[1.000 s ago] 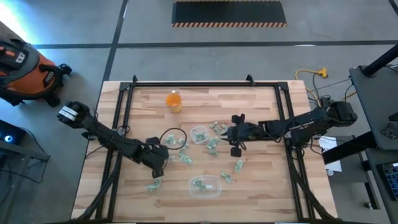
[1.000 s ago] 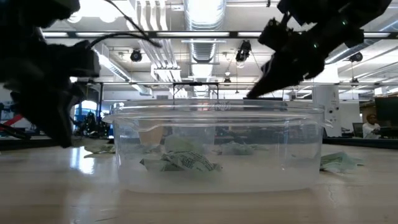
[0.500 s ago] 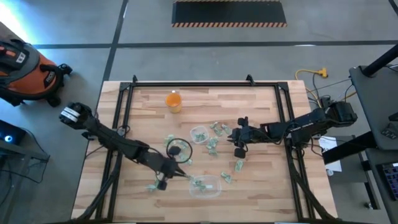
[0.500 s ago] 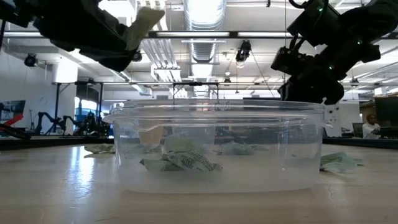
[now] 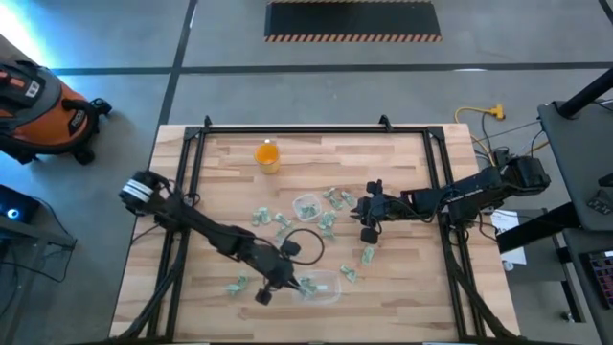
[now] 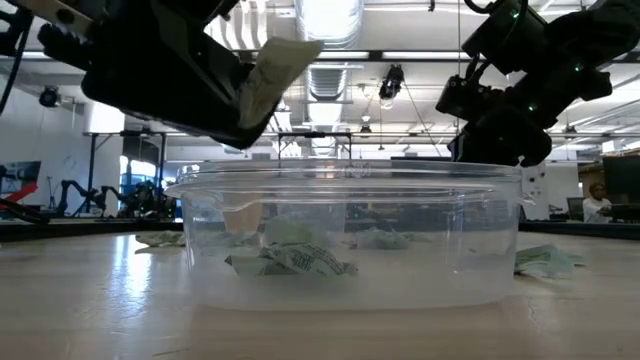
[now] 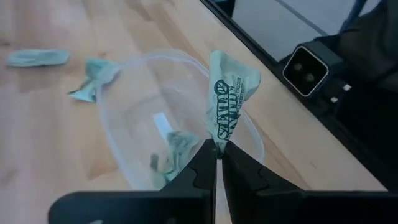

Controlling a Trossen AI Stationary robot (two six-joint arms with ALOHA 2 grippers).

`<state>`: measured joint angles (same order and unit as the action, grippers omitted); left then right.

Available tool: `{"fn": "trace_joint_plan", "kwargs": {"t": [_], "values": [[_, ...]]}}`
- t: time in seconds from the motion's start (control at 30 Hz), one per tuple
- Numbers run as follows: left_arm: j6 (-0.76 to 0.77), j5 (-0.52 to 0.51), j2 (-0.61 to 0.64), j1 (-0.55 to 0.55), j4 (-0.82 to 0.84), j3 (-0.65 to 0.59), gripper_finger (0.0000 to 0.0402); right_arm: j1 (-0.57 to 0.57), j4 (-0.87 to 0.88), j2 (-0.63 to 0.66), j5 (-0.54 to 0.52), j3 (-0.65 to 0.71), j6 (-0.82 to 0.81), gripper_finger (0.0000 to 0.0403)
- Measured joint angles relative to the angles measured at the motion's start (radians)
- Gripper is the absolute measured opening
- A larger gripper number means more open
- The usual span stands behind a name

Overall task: Pick and place Stevia / Truvia into bins
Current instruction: Put the white stevia packet into the bottom transparent bin, then put the white stevia packet into the top transparent bin

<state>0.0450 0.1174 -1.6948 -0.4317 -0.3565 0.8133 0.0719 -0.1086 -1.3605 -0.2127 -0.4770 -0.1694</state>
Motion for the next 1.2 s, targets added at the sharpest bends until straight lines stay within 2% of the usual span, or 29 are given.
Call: {"fn": "trace_joint_plan", "kwargs": {"t": [0.13,0.27,0.37,0.57,0.7,0.77,0.93,1.1,1.2], "values": [[0.0,0.021,-0.026,0.007,0.003,0.02,0.0,0.0,0.0,0.0,0.001,0.0,-0.008,0.0064],[0.001,-0.005,-0.033,0.013,0.007,0.025,0.0012,0.0,0.0,0.0,0.003,0.0,-0.007,0.0062],[0.001,-0.044,-0.032,0.013,0.006,0.024,0.0046,0.0,0.0,0.0,0.003,0.0,-0.007,0.0061],[0.001,-0.06,-0.03,0.014,-0.001,0.024,0.0132,0.0,0.0,0.0,0.009,0.0,-0.007,0.0063],[0.001,-0.066,-0.001,0.014,0.035,0.022,0.0167,-0.001,0.0,0.0,0.131,0.0,0.025,0.0063],[0.002,-0.088,0.031,0.013,0.095,0.022,0.0173,0.001,0.001,0.0,0.14,0.0,0.045,0.006],[0.035,-0.192,0.125,0.013,0.23,0.008,0.0175,-0.001,0.0,-0.003,0.096,0.001,0.117,0.0063],[0.082,-0.236,0.209,0.011,0.244,-0.029,0.0175,-0.011,0.001,-0.003,-0.124,-0.001,0.123,0.0092],[0.107,-0.254,0.241,0.008,0.26,-0.047,0.0175,-0.043,0.0,-0.003,-0.161,0.0,0.091,0.0115]]}}
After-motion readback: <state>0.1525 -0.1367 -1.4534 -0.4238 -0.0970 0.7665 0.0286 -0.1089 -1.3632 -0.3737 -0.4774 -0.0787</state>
